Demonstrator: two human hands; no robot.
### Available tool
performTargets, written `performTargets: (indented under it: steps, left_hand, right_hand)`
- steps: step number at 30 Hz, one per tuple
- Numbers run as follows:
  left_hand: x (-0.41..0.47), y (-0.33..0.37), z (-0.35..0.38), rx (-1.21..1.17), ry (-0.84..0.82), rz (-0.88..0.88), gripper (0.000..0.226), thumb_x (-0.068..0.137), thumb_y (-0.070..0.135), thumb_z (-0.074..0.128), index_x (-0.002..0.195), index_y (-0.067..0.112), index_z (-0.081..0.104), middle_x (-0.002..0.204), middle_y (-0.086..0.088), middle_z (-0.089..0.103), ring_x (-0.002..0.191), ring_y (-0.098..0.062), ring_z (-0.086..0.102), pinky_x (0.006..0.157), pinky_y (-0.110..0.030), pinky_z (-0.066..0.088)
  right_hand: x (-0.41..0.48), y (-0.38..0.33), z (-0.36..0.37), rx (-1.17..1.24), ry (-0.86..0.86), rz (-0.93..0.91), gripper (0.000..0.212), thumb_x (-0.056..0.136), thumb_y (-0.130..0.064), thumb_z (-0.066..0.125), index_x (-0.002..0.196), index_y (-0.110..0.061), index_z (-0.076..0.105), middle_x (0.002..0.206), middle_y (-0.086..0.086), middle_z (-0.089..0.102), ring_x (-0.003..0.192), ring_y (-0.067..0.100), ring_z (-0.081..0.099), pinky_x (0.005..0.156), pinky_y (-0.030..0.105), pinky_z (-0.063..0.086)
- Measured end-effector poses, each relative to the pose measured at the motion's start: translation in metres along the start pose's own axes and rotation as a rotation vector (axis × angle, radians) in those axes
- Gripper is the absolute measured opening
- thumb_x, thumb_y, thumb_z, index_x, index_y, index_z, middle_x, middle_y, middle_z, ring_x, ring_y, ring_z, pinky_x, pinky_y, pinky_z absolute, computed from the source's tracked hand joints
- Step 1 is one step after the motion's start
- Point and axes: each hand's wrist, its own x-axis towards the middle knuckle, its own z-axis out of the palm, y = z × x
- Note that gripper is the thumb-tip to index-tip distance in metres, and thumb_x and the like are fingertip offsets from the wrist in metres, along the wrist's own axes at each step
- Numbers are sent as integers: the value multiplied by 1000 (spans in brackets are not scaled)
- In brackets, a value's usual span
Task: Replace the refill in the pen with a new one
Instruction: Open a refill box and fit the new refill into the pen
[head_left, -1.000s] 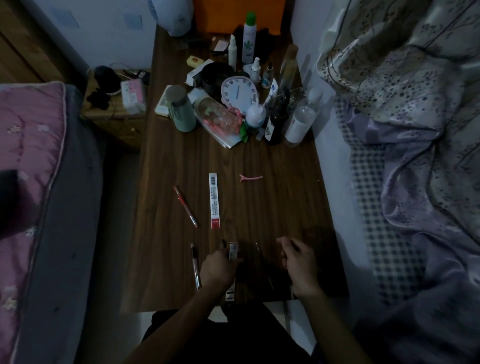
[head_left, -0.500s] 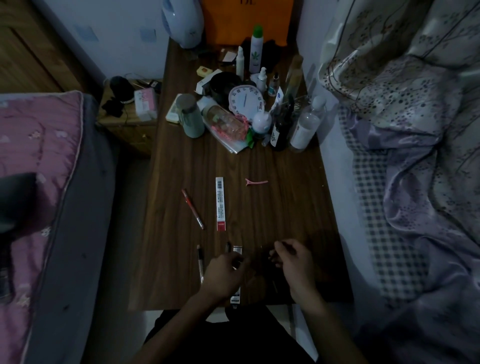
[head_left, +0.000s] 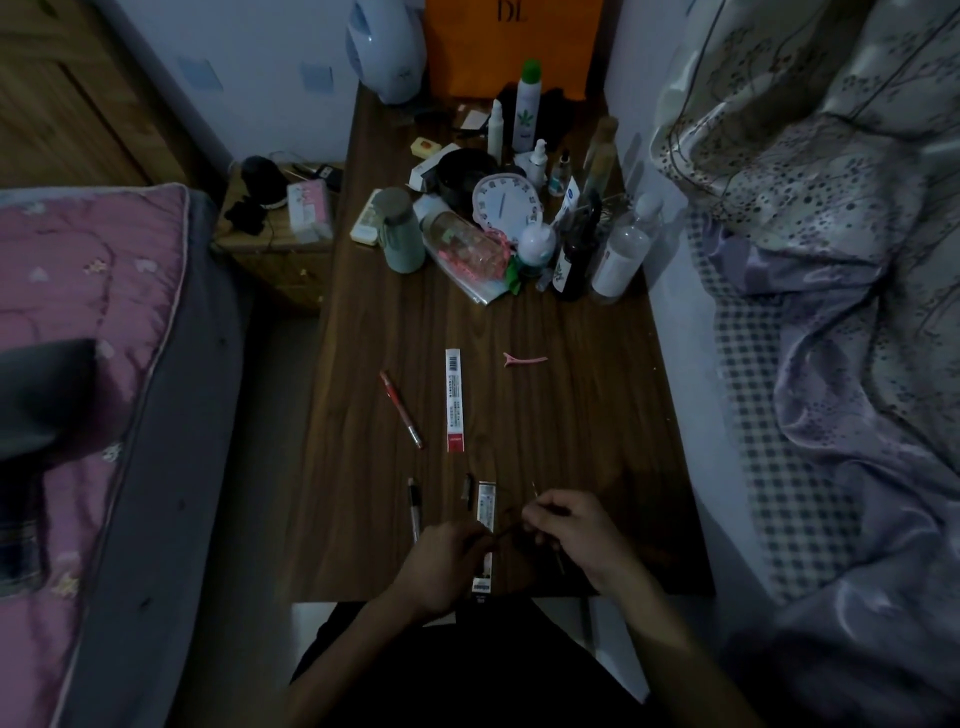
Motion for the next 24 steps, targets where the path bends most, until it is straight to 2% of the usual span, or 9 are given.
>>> performTargets:
  steps: [4,7,9,11,14,18,21,23,24]
  left_hand:
    - [-2,-16,-9,129,-48,-23,27,98,29,49,102,13,70,91,-7,74,83,-21,70,70,-32,51]
    - [-4,-22,-6,185,-36,-11,27,97,34,50,101,17,70,95,-6,74,88,-20,70,66,-27,46]
    - [-3,-23,-2,211,-31,-3,29,96,40,50,99,18,70,93,-5,75,88,-19,70,67,-29,46]
    - [-1,-22,1,197,-39,1,29,96,41,49,99,21,70,93,-4,75,88,-18,70,68,-29,47]
    - [4,-20,0,150,-64,25,29,98,38,49,89,20,71,88,-3,74,82,-15,69,68,-31,47]
    - [8,-16,-2,89,-108,35,32,98,36,48,79,21,69,77,-1,71,72,-8,66,66,-29,46]
    - [12,-13,-2,41,-126,27,38,97,36,49,60,37,58,63,11,61,62,4,58,61,-20,41]
    - [16,-10,-4,2,-149,3,40,97,35,49,58,37,59,61,12,58,60,7,56,57,-13,37]
    - [18,-10,-4,-30,-169,-7,38,97,34,49,62,31,62,63,11,59,60,5,55,58,-13,37]
  right_hand:
    - [0,9,19,-204,-36,-37,12,90,-27,70,79,-29,73,73,-7,74,60,-3,63,61,17,48]
    - [-2,15,34,-246,-43,-95,10,88,-29,71,79,-31,74,74,-16,74,65,-5,67,59,11,47]
    - [-2,16,38,-221,-36,-98,8,88,-30,71,84,-26,77,78,-14,76,72,-2,70,61,10,49]
    - [-1,14,37,-194,-27,-94,12,89,-29,70,81,-25,78,72,-10,76,63,0,69,58,13,49]
    - [1,15,32,-177,-6,-104,23,90,-26,68,70,-31,76,61,-8,72,55,0,63,54,15,46]
    - [2,16,29,-195,27,-178,33,91,-23,67,68,-46,74,64,-13,72,57,-3,63,55,11,44]
    - [1,16,26,-198,71,-227,34,91,-20,67,66,-41,73,63,-16,71,58,-3,63,56,10,44]
    - [1,15,24,-196,89,-235,28,92,-19,66,70,-37,72,64,-17,71,59,-3,63,57,11,45]
    - [2,15,23,-195,92,-239,27,92,-18,66,72,-35,72,64,-18,71,59,-3,63,57,11,45]
